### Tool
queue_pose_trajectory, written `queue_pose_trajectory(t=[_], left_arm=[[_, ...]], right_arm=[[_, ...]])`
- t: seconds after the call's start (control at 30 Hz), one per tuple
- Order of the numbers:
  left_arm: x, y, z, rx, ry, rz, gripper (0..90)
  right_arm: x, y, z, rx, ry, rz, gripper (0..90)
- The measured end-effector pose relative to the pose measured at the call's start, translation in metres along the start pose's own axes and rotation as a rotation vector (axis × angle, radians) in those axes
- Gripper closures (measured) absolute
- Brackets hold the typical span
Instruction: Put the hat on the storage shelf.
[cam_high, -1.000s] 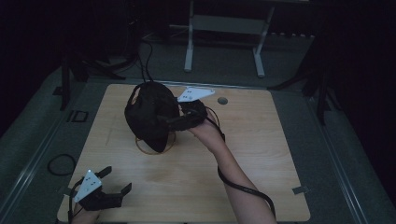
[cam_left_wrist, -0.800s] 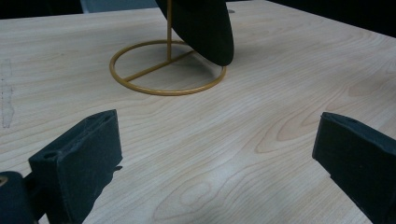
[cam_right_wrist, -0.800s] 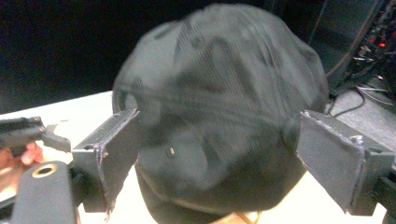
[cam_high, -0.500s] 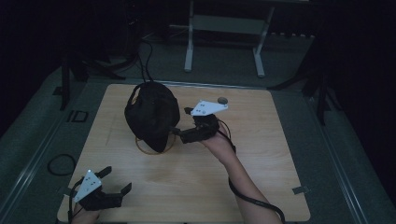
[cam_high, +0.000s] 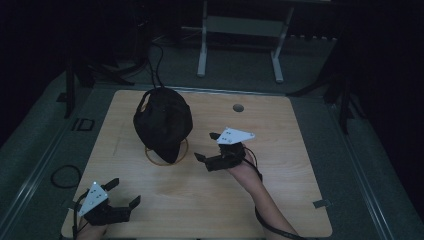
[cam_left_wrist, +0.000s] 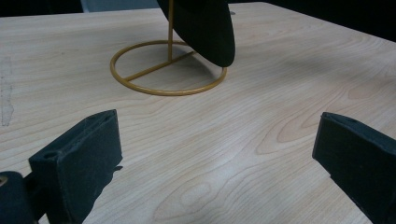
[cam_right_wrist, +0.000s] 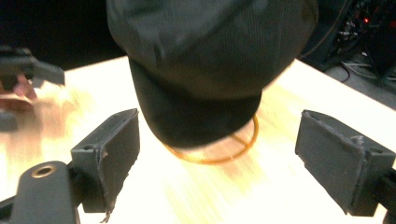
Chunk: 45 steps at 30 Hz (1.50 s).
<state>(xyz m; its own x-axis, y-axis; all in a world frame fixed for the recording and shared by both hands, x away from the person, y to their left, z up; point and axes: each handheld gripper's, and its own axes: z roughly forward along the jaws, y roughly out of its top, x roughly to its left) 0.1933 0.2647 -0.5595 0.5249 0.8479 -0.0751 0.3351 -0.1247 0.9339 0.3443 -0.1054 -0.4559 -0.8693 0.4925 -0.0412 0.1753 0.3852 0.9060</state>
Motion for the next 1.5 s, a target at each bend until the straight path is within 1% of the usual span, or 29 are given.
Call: queue_pose_trajectory(t=[0.07, 0.1, 0.17, 0.23, 0.3, 0.37, 0.4, 0.53, 0.6, 0.7, 0.77, 0.83, 0.87, 0.97, 1.0, 1.03, 1.1, 1.23, 1.37, 1.4, 1.43, 1.5], left_arm=[[0.000, 0.000, 0.000, 0.002, 0.000, 0.001, 1.7], [0.000, 0.000, 0.000, 0.001, 0.000, 0.002, 1.7], [0.000, 0.000, 0.000, 0.000, -0.001, 0.001, 1.7], [0.000, 0.000, 0.000, -0.001, -0.001, 0.000, 1.7], [0.000, 0.000, 0.000, 0.003, -0.001, 0.001, 1.7], [0.000, 0.000, 0.000, 0.004, -0.002, 0.001, 1.7], [0.000, 0.000, 0.000, 0.004, -0.002, 0.002, 1.7], [0.000, 0.000, 0.000, -0.001, -0.002, -0.001, 1.8], [0.000, 0.000, 0.000, 0.002, -0.002, 0.001, 1.8], [0.000, 0.000, 0.000, 0.001, -0.001, 0.000, 1.8], [0.000, 0.000, 0.000, 0.001, -0.002, -0.001, 1.8], [0.000, 0.000, 0.000, 0.002, -0.001, 0.001, 1.8], [0.000, 0.000, 0.000, 0.000, -0.002, -0.001, 1.8], [0.000, 0.000, 0.000, 0.000, -0.003, -0.002, 1.7], [0.000, 0.000, 0.000, 0.000, -0.003, -0.002, 1.8], [0.000, 0.000, 0.000, 0.000, -0.001, -0.002, 1.8], [0.000, 0.000, 0.000, 0.001, 0.001, -0.001, 1.7], [0.000, 0.000, 0.000, 0.003, 0.000, 0.000, 1.8], [0.000, 0.000, 0.000, 0.002, -0.001, -0.001, 1.8], [0.000, 0.000, 0.000, 0.001, -0.001, -0.001, 1.8], [0.000, 0.000, 0.000, 0.000, -0.002, -0.002, 1.8], [0.000, 0.000, 0.000, 0.002, -0.003, -0.001, 1.8]], right_arm=[[0.000, -0.008, 0.000, 0.014, -0.005, 0.005, 13.8], [0.001, -0.011, 0.001, 0.018, 0.005, 0.013, 13.8], [0.002, -0.018, 0.000, 0.032, -0.009, -0.004, 13.8], [0.002, -0.025, 0.000, 0.032, 0.006, 0.011, 13.8], [0.003, -0.031, -0.002, 0.036, -0.003, 0.021, 13.8], [0.004, -0.038, -0.003, 0.034, 0.010, 0.032, 13.5], [0.005, -0.041, -0.003, 0.039, 0.014, 0.028, 13.4], [0.008, -0.052, -0.007, 0.021, 0.022, 0.029, 13.5], [0.008, -0.056, -0.009, 0.016, 0.028, 0.042, 13.6], [0.009, -0.065, -0.013, 0.011, 0.012, 0.043, 13.7], [0.008, -0.071, -0.015, 0.018, 0.008, 0.045, 13.7], [0.008, -0.074, -0.016, 0.022, 0.006, 0.041, 13.8], [0.009, -0.078, -0.017, 0.028, 0.000, 0.032, 13.9], [0.008, -0.088, -0.021, 0.032, -0.005, 0.026, 14.0], [0.008, -0.088, -0.021, 0.032, -0.005, 0.026, 14.0], [0.008, -0.096, -0.024, 0.031, -0.006, 0.022, 14.2], [0.007, -0.100, -0.027, 0.044, -0.004, 0.027, 14.2], [0.004, -0.106, -0.032, 0.045, -0.013, 0.026, 14.3], [-0.001, -0.111, -0.036, 0.049, -0.016, 0.041, 14.4], [-0.002, -0.115, -0.037, 0.061, -0.023, 0.042, 14.4], [-0.002, -0.115, -0.037, 0.061, -0.023, 0.042, 14.4], [-0.003, -0.121, -0.041, 0.074, -0.032, 0.043, 14.3]])
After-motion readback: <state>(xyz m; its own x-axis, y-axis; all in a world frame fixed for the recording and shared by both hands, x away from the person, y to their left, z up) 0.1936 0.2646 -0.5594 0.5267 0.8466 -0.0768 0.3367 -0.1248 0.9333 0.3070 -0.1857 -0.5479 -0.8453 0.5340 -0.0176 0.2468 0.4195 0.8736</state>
